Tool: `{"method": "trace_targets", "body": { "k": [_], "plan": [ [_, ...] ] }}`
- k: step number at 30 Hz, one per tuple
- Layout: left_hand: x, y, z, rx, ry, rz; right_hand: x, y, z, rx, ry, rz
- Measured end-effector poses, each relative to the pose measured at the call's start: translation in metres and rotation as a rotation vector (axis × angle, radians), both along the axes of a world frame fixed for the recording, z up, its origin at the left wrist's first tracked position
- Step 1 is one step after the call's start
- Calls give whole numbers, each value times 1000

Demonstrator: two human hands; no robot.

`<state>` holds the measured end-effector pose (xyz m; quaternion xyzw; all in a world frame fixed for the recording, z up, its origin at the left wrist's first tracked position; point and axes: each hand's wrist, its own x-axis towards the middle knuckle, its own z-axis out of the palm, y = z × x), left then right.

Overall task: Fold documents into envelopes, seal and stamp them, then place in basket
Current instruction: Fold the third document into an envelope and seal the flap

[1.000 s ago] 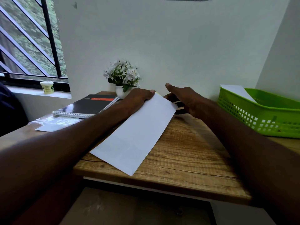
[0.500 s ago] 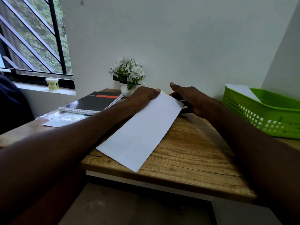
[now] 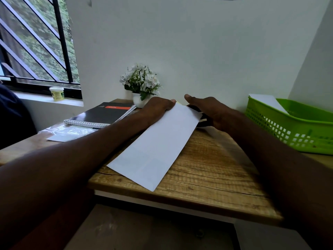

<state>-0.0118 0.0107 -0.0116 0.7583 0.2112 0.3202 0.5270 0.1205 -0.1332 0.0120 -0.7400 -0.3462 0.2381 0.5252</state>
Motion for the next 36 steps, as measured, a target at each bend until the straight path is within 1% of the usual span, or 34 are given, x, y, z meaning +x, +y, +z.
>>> {"method": "trace_targets", "body": {
  "k": [7, 15, 26, 36],
  "plan": [
    [-2, 1, -1, -9, -8, -7, 4, 2, 0, -36, -50, -10],
    [-3, -4, 0, 39, -16, -45, 7, 4, -3, -47, -10, 26],
    [-6, -5, 0, 27, -38, -79, 5, 5, -2, -30, -10, 34],
    [-5, -6, 0, 48, -13, -60, 6, 4, -2, -52, -13, 54]
  ]
}}
